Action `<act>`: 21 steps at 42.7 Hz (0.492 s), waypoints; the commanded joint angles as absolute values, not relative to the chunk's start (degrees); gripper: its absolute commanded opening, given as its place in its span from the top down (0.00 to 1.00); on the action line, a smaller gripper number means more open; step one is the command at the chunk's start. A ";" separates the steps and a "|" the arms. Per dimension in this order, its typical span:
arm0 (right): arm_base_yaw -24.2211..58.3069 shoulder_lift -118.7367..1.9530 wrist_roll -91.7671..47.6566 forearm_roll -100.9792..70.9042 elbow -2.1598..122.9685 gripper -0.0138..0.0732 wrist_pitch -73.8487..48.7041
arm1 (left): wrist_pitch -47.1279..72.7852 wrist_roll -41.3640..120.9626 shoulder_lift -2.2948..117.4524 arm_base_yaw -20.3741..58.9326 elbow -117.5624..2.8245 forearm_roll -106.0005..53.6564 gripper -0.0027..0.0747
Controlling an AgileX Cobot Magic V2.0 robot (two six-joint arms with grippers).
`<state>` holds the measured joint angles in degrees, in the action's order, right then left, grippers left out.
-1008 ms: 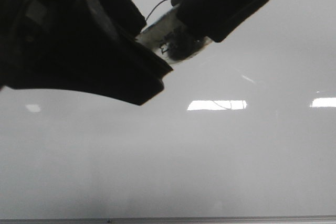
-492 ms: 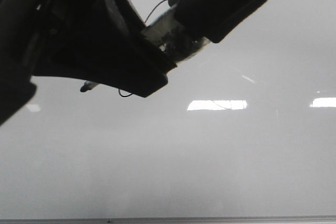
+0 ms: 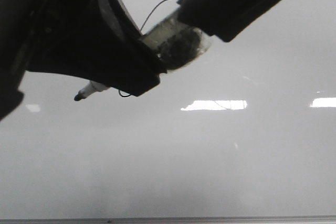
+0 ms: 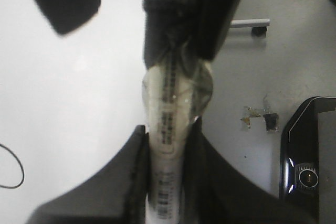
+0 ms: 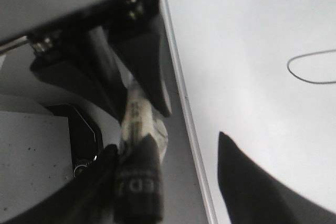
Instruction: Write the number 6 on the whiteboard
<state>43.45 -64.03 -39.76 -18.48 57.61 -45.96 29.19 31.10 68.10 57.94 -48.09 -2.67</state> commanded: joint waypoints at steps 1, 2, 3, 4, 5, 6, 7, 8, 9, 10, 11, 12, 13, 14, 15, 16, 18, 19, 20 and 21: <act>39.47 -59.34 -34.84 -16.08 57.41 0.31 -41.92 | 28.89 30.30 66.93 54.94 -49.96 -2.53 0.94; 38.54 -58.06 -33.76 -15.99 56.30 0.31 -41.44 | 29.39 30.18 66.82 53.90 -49.96 -2.63 0.94; 37.57 -57.01 -32.84 -15.99 55.30 0.32 -40.83 | 29.81 29.89 66.72 52.36 -49.96 -2.75 0.94; 36.24 -55.85 -31.84 -15.99 54.17 0.33 -39.81 | 30.12 29.40 66.57 51.13 -49.96 -2.75 0.94; 35.22 -54.18 -30.35 -15.99 52.52 0.34 -38.93 | 30.51 28.68 66.35 49.78 -49.96 -2.75 0.94; 33.83 -52.42 -29.10 -15.99 50.80 0.35 -37.57 | 30.77 27.72 66.06 47.82 -49.96 -2.75 0.94; 32.80 -51.51 -27.77 -15.99 49.88 0.37 -36.45 | 31.04 27.06 65.85 46.26 -49.96 -2.75 0.94; 31.73 -49.63 -25.97 -15.99 48.01 0.39 -35.34 | 31.36 26.41 65.26 44.05 -49.82 -2.75 0.94; 30.30 -47.74 -24.46 -15.94 46.12 0.40 -33.72 | 31.66 25.64 64.89 42.28 -49.61 -2.75 0.94; 29.18 -46.34 -22.42 -15.94 44.68 0.43 -32.40 | 31.81 24.82 64.50 40.44 -49.60 -2.75 0.94; 27.68 -44.27 -20.59 -15.94 42.87 0.45 -30.81 | 31.93 23.61 63.93 37.88 -49.51 -2.75 0.94; 26.58 -42.75 -19.63 -15.94 41.55 0.46 -29.36 | 32.22 22.42 63.49 35.19 -49.51 -2.75 0.94; 24.84 -40.27 -18.89 -15.94 39.42 0.49 -27.99 | 32.36 21.37 62.95 32.44 -49.51 -2.75 0.94; 23.85 -38.78 -18.44 -15.94 38.25 0.51 -27.11 | 32.48 20.27 62.62 29.61 -49.51 -2.75 0.94; 22.61 -36.94 -18.19 -15.94 36.79 0.53 -26.09 | 32.46 19.30 62.18 27.44 -49.51 -2.75 0.94; 21.77 -35.60 -18.17 -15.94 35.81 0.55 -25.28 | 32.46 18.25 61.88 24.54 -49.51 -2.75 0.94; 19.77 -32.66 -18.11 -15.94 33.80 0.59 -24.31 | 32.46 16.06 61.47 19.35 -49.51 -2.87 0.94; 19.34 -31.56 -18.11 -15.94 33.08 0.60 -24.07 | 32.46 15.33 61.32 17.16 -49.51 -2.88 0.94; 18.58 -30.22 -18.11 -15.94 32.26 0.63 -23.99 | 32.34 14.73 61.32 14.31 -49.51 -3.00 0.94; 17.95 -29.32 -18.11 -15.94 31.71 0.64 -23.83 | 32.22 14.38 61.32 12.22 -49.51 -3.11 0.94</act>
